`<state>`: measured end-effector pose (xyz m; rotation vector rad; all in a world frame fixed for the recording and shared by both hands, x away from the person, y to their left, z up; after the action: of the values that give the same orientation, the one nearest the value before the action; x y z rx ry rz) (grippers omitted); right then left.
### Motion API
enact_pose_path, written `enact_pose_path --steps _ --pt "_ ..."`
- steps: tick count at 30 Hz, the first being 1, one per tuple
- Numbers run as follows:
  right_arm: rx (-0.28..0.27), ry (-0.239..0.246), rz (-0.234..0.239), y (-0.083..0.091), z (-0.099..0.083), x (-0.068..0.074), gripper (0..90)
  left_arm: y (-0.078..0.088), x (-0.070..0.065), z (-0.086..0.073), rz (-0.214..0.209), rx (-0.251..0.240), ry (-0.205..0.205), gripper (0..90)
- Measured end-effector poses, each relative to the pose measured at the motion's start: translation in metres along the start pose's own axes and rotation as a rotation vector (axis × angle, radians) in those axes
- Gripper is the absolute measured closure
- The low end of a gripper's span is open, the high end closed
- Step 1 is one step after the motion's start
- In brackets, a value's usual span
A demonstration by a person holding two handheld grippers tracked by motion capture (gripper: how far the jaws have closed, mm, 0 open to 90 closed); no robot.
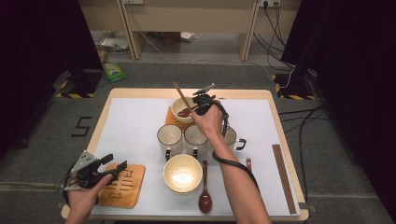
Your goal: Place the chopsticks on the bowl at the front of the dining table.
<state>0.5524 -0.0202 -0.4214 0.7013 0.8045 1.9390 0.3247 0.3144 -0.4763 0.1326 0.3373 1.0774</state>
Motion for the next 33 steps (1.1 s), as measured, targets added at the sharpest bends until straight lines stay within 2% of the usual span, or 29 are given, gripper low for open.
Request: enact_pose_path --steps 33 --pt "-0.001 0.003 0.011 -0.0034 -0.0002 0.0035 79.2 -0.0005 -0.0003 -0.0004 -0.001 0.002 0.001 26.7"
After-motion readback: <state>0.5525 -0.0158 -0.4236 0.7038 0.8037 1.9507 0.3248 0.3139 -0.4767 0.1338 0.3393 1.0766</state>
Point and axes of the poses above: each handheld gripper's, and its own axes: y roughly backward along the jaws, z roughly out of its top, x roughly to its left, the point moved 2 cm from there along -y, roughly forward along the jaws, and after that the axes turned 9 degrees about -x, right-handed, at the moved point
